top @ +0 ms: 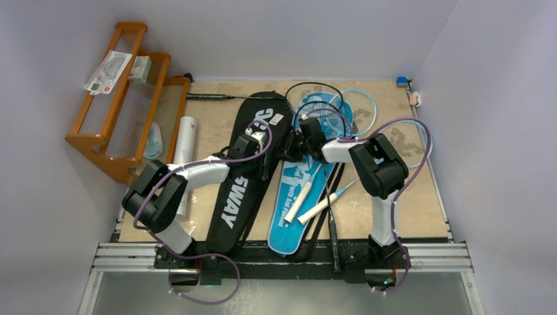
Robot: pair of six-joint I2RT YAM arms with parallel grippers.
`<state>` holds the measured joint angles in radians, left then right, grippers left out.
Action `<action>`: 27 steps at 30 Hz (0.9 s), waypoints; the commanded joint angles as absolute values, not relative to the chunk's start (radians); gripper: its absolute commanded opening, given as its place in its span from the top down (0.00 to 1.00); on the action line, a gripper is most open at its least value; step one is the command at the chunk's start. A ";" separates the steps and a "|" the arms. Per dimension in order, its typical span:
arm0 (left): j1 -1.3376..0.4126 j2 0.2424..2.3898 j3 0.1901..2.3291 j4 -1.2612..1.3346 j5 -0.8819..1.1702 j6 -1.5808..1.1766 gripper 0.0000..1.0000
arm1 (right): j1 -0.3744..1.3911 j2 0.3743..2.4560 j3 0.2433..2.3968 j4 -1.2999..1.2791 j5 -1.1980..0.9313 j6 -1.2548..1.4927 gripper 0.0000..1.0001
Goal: Pack up the badminton gear
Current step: Open the racket bag at the center of the board.
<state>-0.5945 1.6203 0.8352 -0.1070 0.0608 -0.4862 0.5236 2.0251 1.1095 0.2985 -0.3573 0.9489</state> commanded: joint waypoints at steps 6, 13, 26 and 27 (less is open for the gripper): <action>-0.587 1.626 0.819 -0.050 0.124 -0.468 0.65 | 0.532 2.054 1.127 0.371 -0.398 0.975 0.96; -0.642 1.531 0.882 -0.181 -0.087 -0.443 0.58 | 0.538 1.973 1.093 0.391 -0.408 0.953 1.00; -0.731 1.587 1.033 -0.318 -0.282 -0.423 0.58 | 0.564 1.879 1.075 0.358 -0.388 0.898 1.00; -0.732 1.595 1.043 -0.327 -0.291 -0.423 0.59 | 0.564 1.877 1.073 0.359 -0.388 0.899 1.00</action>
